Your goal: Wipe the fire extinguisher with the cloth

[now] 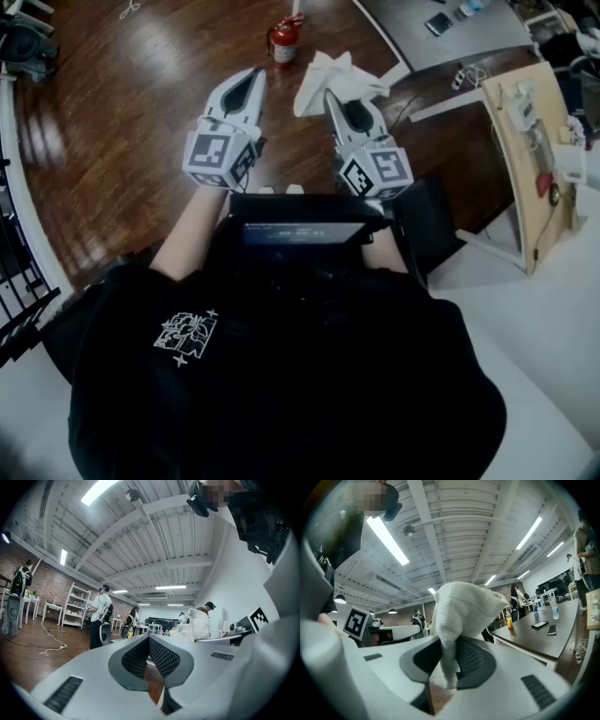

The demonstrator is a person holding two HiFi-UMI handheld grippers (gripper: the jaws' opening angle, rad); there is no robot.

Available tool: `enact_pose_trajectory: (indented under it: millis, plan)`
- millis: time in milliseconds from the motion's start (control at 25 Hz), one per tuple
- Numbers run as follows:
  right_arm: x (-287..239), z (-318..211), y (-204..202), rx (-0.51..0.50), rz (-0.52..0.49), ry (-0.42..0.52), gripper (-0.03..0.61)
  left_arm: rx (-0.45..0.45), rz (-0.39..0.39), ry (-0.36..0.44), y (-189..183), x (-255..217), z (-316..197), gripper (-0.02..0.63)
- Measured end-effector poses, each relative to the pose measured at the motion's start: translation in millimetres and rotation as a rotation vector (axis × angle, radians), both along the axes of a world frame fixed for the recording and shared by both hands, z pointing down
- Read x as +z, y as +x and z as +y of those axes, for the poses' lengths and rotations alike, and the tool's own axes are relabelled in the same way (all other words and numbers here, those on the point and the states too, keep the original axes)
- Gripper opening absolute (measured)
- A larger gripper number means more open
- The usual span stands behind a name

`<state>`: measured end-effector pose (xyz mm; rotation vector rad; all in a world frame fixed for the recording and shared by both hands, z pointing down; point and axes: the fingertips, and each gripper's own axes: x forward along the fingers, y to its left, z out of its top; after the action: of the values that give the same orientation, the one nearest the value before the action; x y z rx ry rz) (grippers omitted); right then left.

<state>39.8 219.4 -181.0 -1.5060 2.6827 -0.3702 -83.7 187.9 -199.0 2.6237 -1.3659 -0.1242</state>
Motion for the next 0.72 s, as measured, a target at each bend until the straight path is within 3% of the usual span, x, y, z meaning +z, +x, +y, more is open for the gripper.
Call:
enact_pose_trajectory:
  millis: [720]
  plan:
    - [14.4, -19.3, 24.1, 0.012, -0.003, -0.026, 0.100, -0.008, -0.023, -0.013, 13.4, 14.3, -20.2, -0.002]
